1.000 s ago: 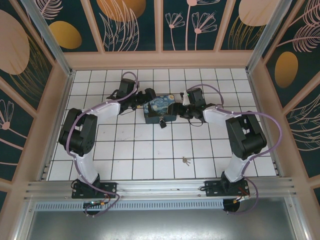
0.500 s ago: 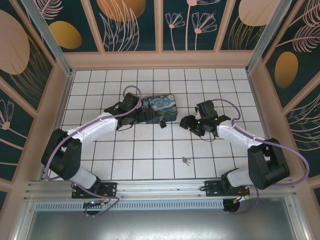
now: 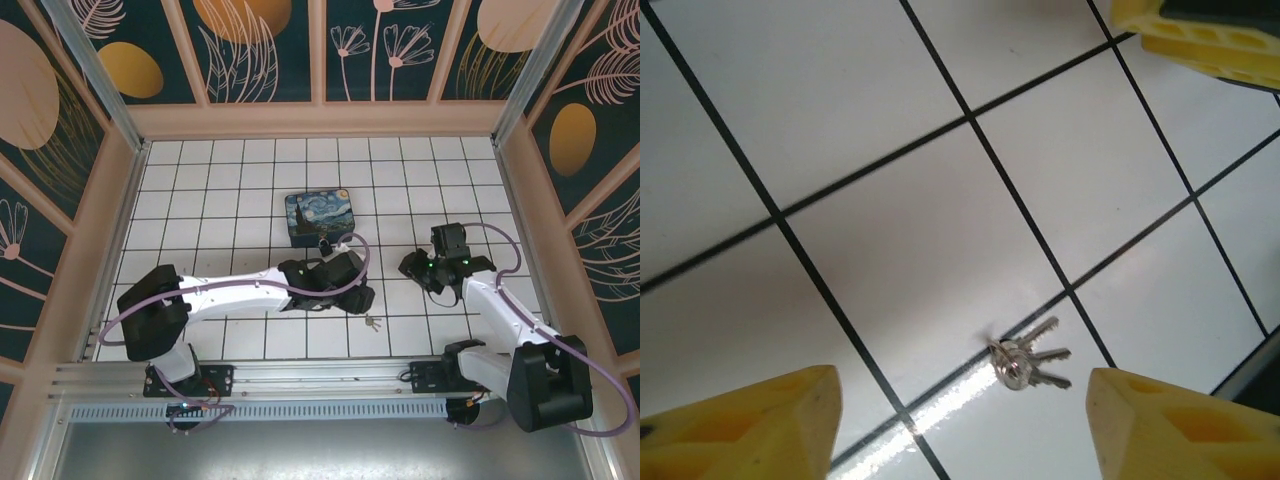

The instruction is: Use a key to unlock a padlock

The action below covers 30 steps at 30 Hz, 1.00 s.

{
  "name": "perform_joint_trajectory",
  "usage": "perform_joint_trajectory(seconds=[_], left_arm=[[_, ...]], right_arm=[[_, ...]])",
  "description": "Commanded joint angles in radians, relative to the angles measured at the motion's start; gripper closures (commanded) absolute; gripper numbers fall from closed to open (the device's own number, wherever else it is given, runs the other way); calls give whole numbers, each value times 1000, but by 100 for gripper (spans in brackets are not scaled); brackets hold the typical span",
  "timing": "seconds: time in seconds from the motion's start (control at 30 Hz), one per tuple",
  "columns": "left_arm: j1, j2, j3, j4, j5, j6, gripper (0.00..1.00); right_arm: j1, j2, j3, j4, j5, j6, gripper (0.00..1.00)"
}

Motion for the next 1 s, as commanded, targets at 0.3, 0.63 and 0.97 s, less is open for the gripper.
perform_joint_trajectory(seconds=[0.3, 0.63, 0.97], left_arm=[[-3, 177, 126, -13, 265, 449, 53], [-3, 322, 249, -109, 273, 587, 59], [-2, 356, 213, -153, 228, 655, 62]], right_arm=[[-129, -11, 51, -40, 44, -57, 65], [-173, 16, 92, -33, 37, -71, 65], [-210, 15, 81, -18, 4, -97, 64]])
